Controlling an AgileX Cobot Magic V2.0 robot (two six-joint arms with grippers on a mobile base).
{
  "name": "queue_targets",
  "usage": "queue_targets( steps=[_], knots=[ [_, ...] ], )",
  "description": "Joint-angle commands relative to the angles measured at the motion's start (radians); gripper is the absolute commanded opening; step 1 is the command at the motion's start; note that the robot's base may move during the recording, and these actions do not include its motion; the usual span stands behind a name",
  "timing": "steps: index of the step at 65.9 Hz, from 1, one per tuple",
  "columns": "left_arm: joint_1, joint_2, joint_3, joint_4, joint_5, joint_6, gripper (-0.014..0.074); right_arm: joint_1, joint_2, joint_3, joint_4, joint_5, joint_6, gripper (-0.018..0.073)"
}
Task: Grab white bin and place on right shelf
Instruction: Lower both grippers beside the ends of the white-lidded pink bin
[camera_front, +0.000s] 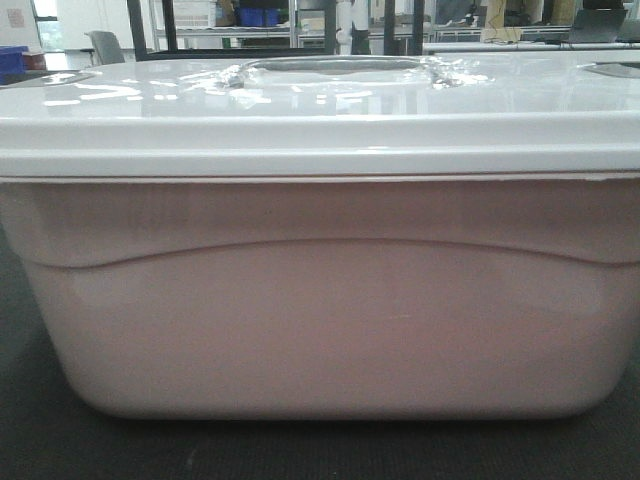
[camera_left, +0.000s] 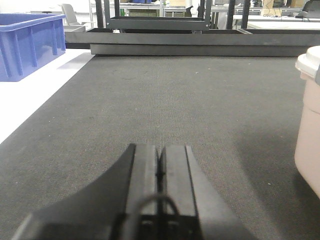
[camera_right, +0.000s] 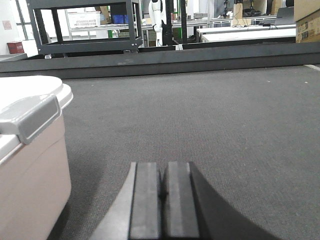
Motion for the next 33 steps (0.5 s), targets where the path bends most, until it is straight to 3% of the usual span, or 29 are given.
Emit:
queue_targets(
  steps=[1, 33],
  knots=[
    [0.000, -0.010, -0.001, -0.008, -0.091, -0.005, -0.0117, -0.007, -0.017, -0.002, -0.011, -0.086, 0.000, 0.0055],
    [0.000, -0.010, -0.001, -0.008, -0.091, -0.005, -0.0117, -0.007, -0.017, -0.002, -0.011, -0.086, 0.000, 0.0055]
  ],
)
